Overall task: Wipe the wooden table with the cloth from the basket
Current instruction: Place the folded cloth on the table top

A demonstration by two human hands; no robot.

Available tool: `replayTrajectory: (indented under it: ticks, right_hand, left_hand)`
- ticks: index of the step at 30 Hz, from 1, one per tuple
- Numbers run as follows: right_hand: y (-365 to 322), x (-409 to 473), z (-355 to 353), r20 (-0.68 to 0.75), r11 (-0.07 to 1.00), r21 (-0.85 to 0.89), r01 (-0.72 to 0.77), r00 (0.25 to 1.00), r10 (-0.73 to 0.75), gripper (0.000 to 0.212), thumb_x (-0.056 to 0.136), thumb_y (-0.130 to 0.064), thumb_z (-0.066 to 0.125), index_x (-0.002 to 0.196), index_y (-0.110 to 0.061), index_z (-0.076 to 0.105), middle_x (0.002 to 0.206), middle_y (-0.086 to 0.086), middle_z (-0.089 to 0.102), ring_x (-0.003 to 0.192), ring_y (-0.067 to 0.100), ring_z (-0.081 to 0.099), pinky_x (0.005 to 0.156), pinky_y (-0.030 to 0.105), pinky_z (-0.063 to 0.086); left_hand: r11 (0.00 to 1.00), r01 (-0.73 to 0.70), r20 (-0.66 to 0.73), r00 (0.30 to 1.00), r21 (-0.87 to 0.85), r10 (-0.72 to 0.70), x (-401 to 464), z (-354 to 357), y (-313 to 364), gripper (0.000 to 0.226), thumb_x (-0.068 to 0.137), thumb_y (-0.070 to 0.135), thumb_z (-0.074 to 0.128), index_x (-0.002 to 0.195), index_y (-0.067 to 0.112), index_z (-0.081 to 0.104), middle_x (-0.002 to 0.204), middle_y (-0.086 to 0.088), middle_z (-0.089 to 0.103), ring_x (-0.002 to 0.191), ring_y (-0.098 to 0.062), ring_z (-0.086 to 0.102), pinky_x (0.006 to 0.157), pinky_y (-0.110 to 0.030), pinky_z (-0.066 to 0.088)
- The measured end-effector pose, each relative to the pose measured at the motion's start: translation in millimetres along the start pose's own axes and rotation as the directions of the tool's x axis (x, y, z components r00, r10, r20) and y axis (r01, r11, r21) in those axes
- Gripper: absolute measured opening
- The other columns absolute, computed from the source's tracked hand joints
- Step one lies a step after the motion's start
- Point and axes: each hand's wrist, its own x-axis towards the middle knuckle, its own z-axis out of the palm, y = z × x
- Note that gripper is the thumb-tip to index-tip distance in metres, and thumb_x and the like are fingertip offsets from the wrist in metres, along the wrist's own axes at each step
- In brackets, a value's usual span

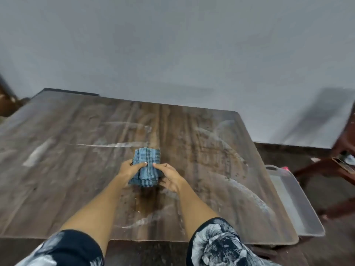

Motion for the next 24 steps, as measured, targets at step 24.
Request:
replayTrajectory:
  ticks: [24]
  right_hand:
    - [39, 69, 322, 0.075, 0.994, -0.106, -0.036, 0.996, 0.044, 0.026, 0.079, -0.017, 0.073, 0.074, -0.018, 0.047, 0.091, 0.006, 0.065, 0.078, 0.02, 0.063, 0.06, 0.03, 0.05]
  left_hand:
    - [0.996, 0.026, -0.128, 0.991, -0.086, -0.037, 74, -315, -40, 0.042, 0.079, 0.022, 0.072, 0.114, 0.003, 0.059, 0.115, -0.011, 0.063, 0.088, -0.021, 0.057, 0.073, -0.031, 0.045]
